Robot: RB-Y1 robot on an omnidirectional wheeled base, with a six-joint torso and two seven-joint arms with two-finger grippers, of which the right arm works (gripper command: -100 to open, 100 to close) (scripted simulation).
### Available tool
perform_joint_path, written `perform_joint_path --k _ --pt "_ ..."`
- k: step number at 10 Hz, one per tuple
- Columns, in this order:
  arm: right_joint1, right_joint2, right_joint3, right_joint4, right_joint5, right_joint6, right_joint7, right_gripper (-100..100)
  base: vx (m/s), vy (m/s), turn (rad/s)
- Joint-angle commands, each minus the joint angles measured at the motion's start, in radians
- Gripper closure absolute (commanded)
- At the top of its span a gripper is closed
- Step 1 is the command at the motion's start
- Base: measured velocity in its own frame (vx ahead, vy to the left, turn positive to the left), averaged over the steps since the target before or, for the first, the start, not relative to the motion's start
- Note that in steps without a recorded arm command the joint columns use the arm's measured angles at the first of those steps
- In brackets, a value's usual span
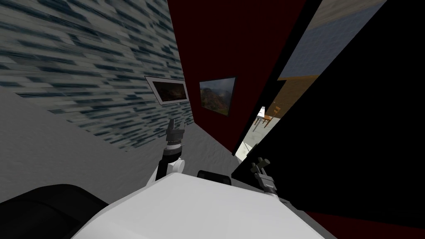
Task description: Pull the door open
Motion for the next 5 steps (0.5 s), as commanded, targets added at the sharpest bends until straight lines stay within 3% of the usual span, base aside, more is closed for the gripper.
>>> perform_joint_path --k 1,2,3,5 --pt "0.017 -0.017 0.015 -0.004 0.007 -0.018 -0.014 100 -0.261 -0.031 0.154" --pt "0.023 -0.027 0.026 -0.001 0.012 -0.032 -0.026 100 -0.22 -0.025 0.111" --pt "0.016 -0.021 0.02 0.0 0.009 -0.023 -0.019 100 -0.097 -0.017 0.022" --pt "0.02 -0.032 0.038 0.016 0.018 -0.047 -0.039 100 -0.183 -0.043 0.162"
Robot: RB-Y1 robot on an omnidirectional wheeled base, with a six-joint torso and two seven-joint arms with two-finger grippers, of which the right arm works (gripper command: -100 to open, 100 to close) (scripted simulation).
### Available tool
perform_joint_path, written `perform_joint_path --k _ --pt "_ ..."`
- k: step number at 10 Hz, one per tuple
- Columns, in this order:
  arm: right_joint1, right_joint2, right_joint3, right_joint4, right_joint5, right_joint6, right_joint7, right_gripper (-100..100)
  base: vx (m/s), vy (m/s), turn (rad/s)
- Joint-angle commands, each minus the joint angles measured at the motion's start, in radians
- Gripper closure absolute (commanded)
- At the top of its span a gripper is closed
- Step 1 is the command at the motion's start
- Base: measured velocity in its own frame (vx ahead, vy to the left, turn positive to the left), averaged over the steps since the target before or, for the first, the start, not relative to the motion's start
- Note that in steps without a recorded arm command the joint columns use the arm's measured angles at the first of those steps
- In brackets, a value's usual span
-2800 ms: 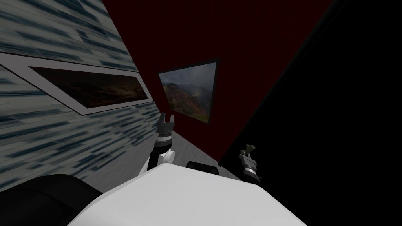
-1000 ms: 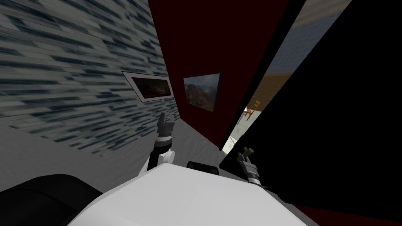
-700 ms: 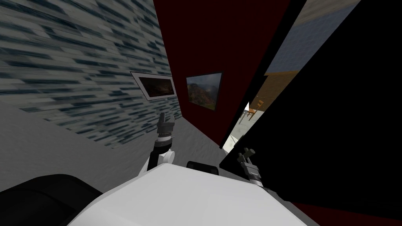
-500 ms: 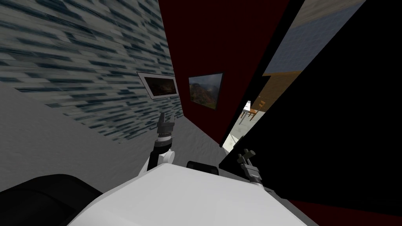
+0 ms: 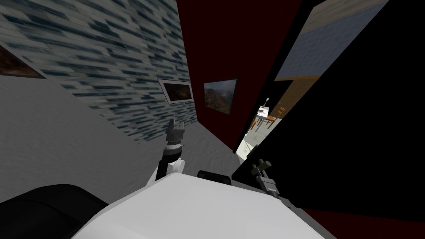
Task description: Pull the door open
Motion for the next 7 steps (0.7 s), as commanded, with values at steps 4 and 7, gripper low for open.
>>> perform_joint_path --k 4,7 --pt "0.002 -0.023 0.032 0.037 0.016 -0.051 -0.04 100 -0.235 -0.038 0.148" --pt "-0.001 -0.028 0.039 0.049 0.02 -0.063 -0.049 100 -0.182 -0.05 0.093"
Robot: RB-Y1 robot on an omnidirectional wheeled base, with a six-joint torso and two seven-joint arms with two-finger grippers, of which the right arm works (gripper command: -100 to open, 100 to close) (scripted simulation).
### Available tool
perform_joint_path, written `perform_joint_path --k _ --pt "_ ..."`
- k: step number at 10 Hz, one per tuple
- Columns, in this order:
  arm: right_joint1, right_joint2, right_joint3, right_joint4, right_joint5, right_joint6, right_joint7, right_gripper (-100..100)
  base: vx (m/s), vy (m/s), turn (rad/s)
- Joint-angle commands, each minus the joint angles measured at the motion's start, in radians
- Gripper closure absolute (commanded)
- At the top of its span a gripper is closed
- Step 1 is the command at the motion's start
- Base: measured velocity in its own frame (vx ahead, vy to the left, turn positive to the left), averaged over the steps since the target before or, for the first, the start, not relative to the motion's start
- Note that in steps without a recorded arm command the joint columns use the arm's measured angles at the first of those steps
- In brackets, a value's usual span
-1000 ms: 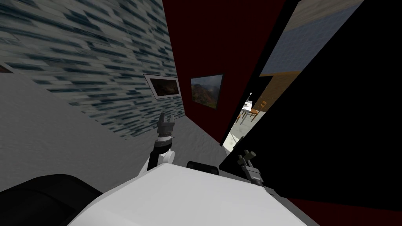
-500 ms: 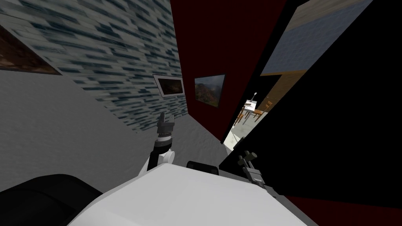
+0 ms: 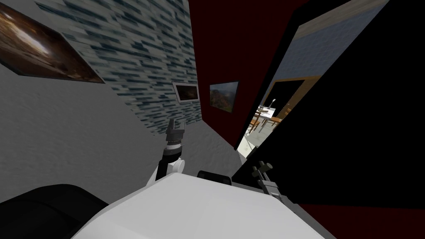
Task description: Pull the door open
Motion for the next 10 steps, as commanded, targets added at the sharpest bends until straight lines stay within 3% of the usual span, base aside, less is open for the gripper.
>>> perform_joint_path --k 1,10 --pt "-0.002 -0.004 0.007 0.01 0.003 -0.011 -0.009 100 -0.129 -0.022 0.121" --pt "-0.014 -0.029 0.045 0.07 0.021 -0.078 -0.058 100 -0.196 -0.049 0.128"
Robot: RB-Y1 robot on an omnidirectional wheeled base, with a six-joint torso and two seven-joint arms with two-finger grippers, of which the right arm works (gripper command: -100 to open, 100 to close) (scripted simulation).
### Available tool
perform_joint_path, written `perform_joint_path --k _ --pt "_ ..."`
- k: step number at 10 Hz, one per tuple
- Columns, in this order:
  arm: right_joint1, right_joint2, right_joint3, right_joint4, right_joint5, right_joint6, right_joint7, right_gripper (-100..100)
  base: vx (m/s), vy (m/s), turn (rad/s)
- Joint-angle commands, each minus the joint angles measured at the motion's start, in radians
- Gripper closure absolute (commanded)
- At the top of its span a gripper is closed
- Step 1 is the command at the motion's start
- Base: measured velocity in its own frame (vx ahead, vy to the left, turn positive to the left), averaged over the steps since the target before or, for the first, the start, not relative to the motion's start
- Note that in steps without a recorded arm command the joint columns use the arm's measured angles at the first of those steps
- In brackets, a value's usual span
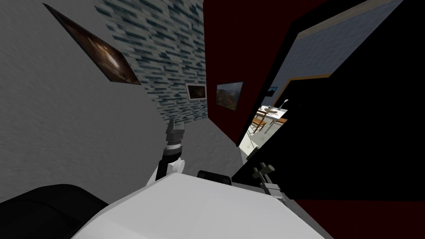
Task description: Pull the door open
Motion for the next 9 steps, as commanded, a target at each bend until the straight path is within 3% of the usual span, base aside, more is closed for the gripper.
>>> perform_joint_path --k 1,3,9 --pt "0.0 0.0 0.0 0.0 0.0 0.0 0.0 100 -0.061 -0.023 0.03" --pt "0.018 0.0 0.025 0.043 0.014 -0.067 -0.016 100 -0.134 -0.049 0.143" --pt "0.043 -0.002 0.06 0.105 0.033 -0.166 -0.039 100 -0.109 -0.038 0.064"
